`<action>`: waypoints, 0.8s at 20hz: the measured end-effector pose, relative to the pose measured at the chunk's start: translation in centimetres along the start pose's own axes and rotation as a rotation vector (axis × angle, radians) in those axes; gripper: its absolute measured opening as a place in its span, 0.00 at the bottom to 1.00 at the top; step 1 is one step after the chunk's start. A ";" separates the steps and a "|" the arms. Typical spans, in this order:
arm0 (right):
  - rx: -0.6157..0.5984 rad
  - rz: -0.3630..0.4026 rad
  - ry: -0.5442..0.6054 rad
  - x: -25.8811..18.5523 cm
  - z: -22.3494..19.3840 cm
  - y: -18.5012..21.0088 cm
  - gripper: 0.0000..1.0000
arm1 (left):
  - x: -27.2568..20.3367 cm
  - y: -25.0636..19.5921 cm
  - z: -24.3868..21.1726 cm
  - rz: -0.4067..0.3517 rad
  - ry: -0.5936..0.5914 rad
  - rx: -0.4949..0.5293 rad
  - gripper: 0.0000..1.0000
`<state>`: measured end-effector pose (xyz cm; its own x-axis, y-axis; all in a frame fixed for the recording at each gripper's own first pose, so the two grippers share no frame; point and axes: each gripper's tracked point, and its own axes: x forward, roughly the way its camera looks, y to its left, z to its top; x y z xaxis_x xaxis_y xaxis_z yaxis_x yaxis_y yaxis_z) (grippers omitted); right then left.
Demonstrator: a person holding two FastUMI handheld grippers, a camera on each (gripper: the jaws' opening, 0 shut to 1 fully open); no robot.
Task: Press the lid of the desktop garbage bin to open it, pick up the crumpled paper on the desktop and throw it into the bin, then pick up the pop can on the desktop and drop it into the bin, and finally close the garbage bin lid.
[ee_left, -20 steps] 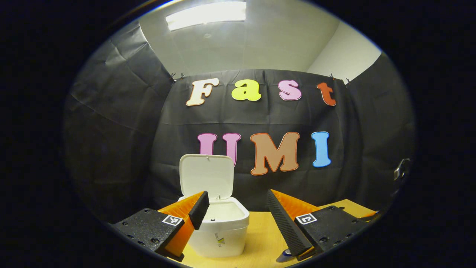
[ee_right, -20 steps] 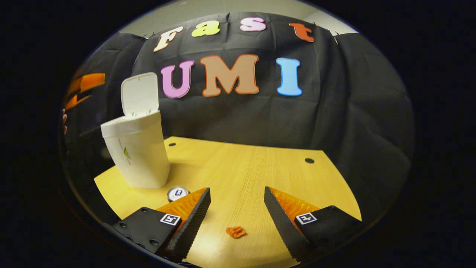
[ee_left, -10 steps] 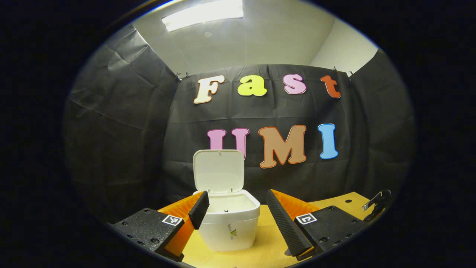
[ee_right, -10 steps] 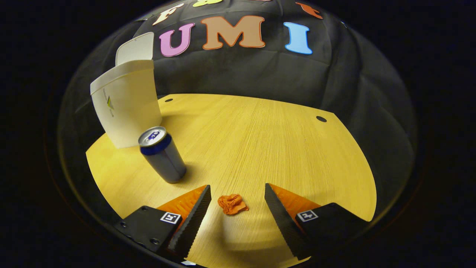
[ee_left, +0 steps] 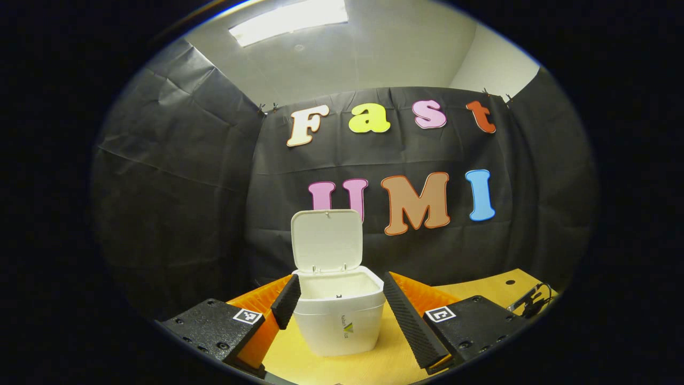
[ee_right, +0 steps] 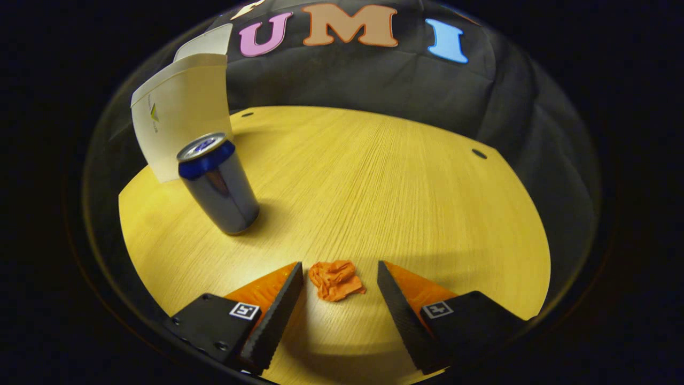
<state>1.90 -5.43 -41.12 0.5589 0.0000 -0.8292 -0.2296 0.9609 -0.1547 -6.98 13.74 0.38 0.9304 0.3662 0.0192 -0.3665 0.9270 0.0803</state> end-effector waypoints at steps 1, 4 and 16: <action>0.007 0.010 0.003 0.2 0.0 0.1 0.92 | 0.0 -0.1 -0.2 0.000 0.004 0.000 0.95; 0.009 0.029 -0.002 -0.1 0.0 0.1 0.52 | 0.1 -0.3 -0.7 -0.005 0.018 -0.007 0.94; 0.087 0.167 -0.201 -6.2 7.6 2.3 0.22 | 0.8 -0.4 -1.6 -0.033 0.033 -0.014 0.95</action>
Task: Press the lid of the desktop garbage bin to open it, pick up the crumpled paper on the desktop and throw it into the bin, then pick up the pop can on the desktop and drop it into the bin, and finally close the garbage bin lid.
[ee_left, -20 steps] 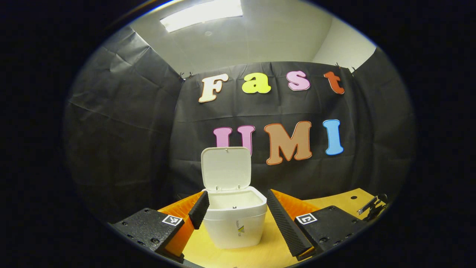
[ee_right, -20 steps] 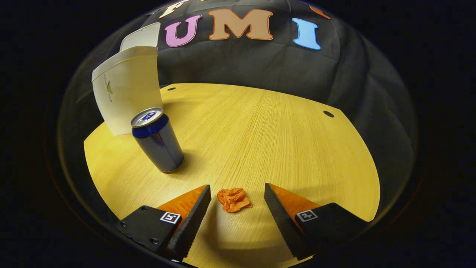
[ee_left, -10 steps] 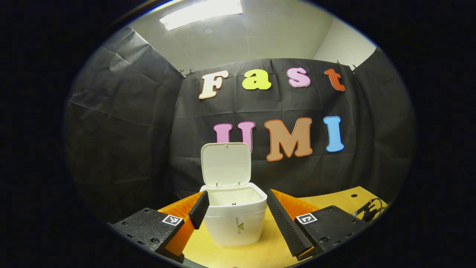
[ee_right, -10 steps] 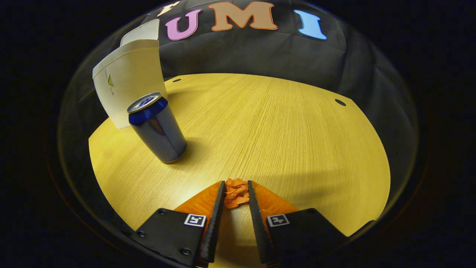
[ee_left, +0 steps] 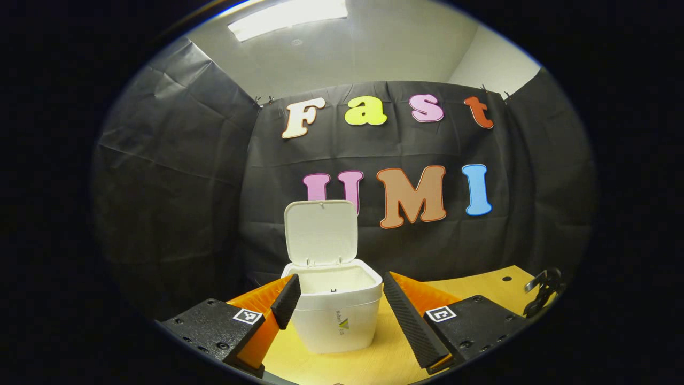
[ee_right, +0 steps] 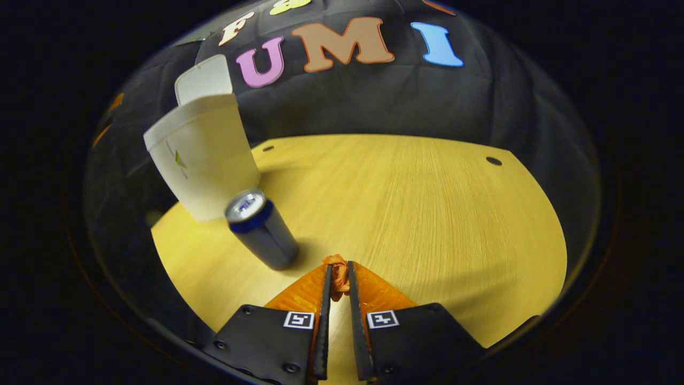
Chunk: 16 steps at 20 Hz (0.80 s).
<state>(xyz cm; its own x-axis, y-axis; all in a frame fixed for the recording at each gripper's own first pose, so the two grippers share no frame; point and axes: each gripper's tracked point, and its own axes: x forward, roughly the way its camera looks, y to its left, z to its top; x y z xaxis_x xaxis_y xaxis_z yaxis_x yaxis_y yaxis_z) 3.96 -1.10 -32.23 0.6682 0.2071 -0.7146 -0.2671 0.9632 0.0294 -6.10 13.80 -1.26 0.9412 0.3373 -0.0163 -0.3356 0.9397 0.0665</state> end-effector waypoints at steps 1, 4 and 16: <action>-0.001 0.014 -0.049 -0.7 2.2 0.7 0.22 | 0.1 0.0 -0.1 -0.004 0.000 -0.003 0.94; -0.012 0.086 -0.177 -2.3 8.9 4.4 0.22 | 0.3 0.0 -0.2 -0.018 0.000 -0.009 0.95; -0.197 0.254 -0.426 -5.4 23.4 18.2 0.21 | 0.0 5.3 -2.0 0.023 0.030 -0.044 0.95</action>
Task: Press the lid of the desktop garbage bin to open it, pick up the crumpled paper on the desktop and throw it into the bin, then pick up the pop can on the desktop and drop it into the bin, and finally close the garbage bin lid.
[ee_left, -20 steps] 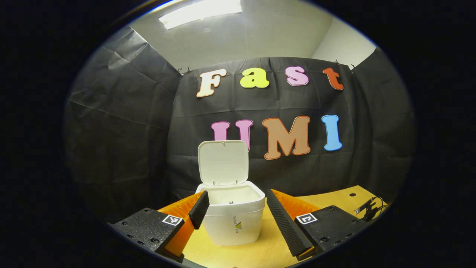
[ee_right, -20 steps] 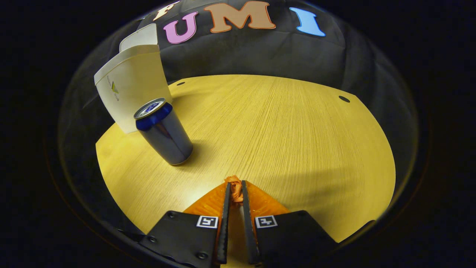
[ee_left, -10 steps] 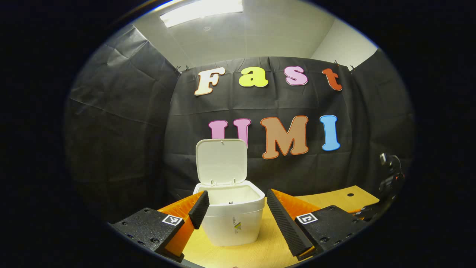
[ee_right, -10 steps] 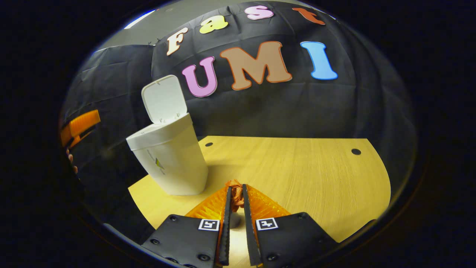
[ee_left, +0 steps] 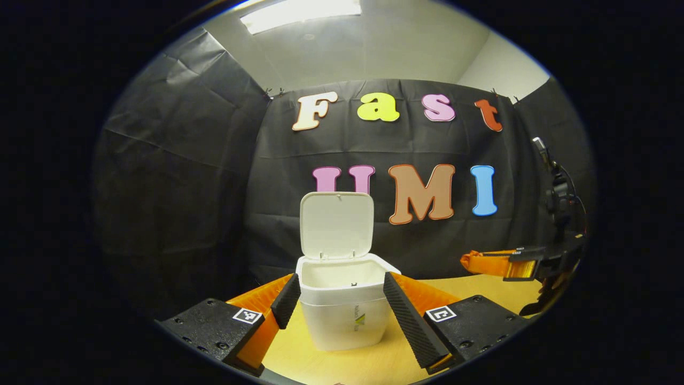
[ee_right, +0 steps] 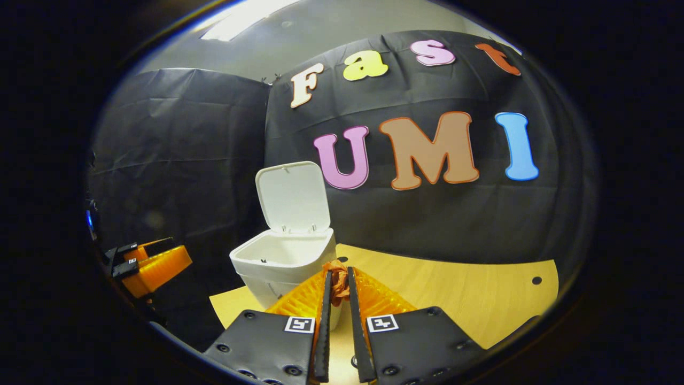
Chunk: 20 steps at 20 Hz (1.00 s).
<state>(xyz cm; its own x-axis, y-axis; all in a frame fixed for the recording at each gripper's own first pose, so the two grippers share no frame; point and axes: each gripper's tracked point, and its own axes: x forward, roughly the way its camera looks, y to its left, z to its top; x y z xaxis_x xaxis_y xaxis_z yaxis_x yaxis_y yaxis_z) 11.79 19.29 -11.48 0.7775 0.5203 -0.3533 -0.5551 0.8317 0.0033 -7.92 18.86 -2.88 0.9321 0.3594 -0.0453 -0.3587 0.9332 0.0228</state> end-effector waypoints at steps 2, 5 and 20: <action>-0.024 0.011 -0.016 2.3 1.0 1.1 0.22 | 0.1 0.8 -0.7 0.002 0.013 -0.006 0.95; -0.023 0.032 -0.014 6.1 2.0 3.1 0.22 | 0.2 1.9 -1.6 -0.005 0.033 -0.007 0.94; -0.045 0.056 0.116 16.9 -1.1 10.4 0.82 | 3.1 7.8 -5.2 -0.009 0.099 -0.024 0.95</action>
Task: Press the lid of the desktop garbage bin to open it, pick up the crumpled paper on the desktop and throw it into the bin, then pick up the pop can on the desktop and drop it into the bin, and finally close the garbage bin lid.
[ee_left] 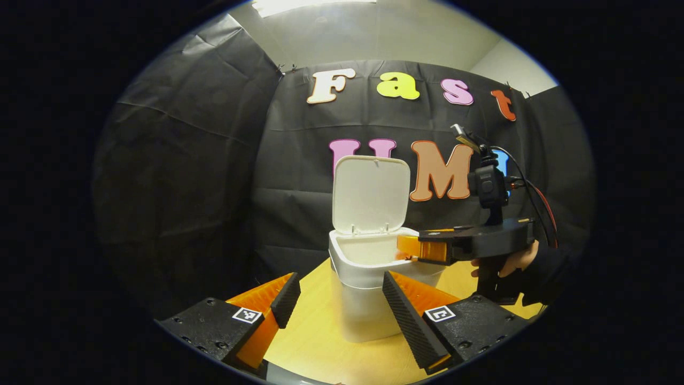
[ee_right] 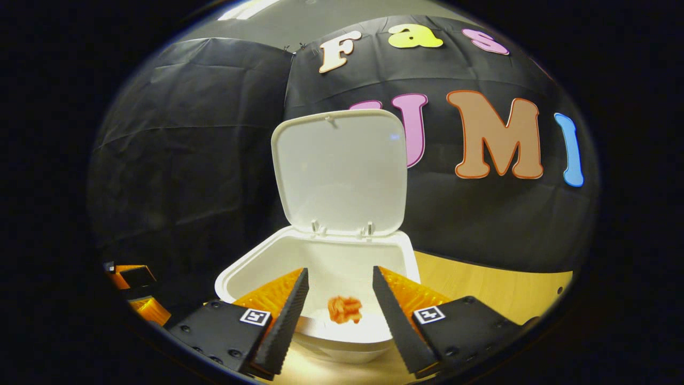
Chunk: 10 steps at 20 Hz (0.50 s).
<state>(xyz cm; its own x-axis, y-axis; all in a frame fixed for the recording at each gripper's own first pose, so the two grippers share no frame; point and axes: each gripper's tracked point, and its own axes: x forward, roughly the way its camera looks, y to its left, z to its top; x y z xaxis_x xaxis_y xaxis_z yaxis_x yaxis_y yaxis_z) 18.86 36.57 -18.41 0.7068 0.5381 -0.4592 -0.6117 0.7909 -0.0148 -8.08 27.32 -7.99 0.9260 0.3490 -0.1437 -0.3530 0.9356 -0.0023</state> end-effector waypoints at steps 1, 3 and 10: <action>0.008 -0.006 -0.024 -0.3 0.4 -0.2 0.88 | 0.0 0.1 0.0 -0.001 -0.005 0.001 0.94; 0.010 -0.045 -0.096 -2.3 2.1 -1.5 0.94 | 0.5 -0.7 0.1 -0.017 -0.007 0.002 0.93; -0.005 -0.206 -0.274 -12.8 4.6 -9.3 0.96 | 1.1 -8.3 1.3 -0.153 -0.045 0.004 0.93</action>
<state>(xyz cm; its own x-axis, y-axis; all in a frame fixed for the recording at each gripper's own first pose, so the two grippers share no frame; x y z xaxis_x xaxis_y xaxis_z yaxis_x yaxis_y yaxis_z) 17.12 23.63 -8.28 0.8844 0.4259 -0.1908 -0.4474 0.8900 -0.0875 -3.93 20.02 -6.80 0.9740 0.2042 -0.0976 -0.2068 0.9782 -0.0169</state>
